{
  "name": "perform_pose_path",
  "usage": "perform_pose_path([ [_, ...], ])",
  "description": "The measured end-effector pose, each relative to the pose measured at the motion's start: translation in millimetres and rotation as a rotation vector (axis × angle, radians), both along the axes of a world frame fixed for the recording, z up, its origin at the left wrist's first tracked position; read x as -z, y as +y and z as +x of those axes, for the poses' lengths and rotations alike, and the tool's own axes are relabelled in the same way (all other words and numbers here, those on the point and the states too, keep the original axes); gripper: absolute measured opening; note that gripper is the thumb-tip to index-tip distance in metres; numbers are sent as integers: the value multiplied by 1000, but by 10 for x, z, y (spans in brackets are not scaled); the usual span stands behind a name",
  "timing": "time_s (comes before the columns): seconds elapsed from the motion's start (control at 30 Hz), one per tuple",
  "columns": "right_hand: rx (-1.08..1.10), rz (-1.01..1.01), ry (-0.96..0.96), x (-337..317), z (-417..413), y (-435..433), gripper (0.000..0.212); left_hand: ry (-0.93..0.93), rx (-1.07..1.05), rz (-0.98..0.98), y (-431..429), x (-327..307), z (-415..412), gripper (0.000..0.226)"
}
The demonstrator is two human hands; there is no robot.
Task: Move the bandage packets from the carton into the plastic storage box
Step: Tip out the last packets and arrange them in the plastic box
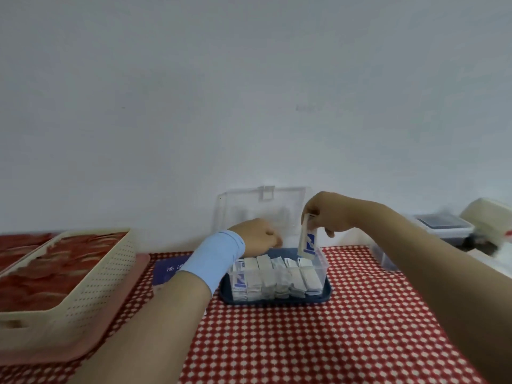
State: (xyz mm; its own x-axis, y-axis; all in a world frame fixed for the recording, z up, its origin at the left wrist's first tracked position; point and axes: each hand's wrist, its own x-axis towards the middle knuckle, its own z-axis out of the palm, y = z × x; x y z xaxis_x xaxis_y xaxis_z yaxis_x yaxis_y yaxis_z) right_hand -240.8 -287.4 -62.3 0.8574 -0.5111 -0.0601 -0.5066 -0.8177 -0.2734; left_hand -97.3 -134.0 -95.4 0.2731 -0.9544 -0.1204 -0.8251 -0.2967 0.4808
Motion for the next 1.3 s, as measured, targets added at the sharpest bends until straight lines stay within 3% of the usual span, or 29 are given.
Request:
perform_pose_path([
  [0.07,-23,-17,82,74,50,0,10,-99,60,157,-103,93,-61,22],
  [0.13,-39,-26,149,148,102,12,9,-72,27,225,-187,202,-70,30],
  [0.3,-45,-64,284,347,162,59,16,-90,93,233,-276,438,-28,48],
  [0.43,-38,-113,347,461,222,80,18,-40,76,222,-262,471,-58,38],
  [0.7,-29,-366,358,629,280,120,32,-51,151,172,-203,481,-45,72],
  [0.93,-63,-511,303,637,255,132,28,15,4,13,-40,220,151,52],
  [1.17,-59,-443,258,579,211,229,22,-94,96,179,82,248,99,59],
  [1.3,-130,-453,166,432,200,375,36,-228,151,259,114,278,26,47],
])
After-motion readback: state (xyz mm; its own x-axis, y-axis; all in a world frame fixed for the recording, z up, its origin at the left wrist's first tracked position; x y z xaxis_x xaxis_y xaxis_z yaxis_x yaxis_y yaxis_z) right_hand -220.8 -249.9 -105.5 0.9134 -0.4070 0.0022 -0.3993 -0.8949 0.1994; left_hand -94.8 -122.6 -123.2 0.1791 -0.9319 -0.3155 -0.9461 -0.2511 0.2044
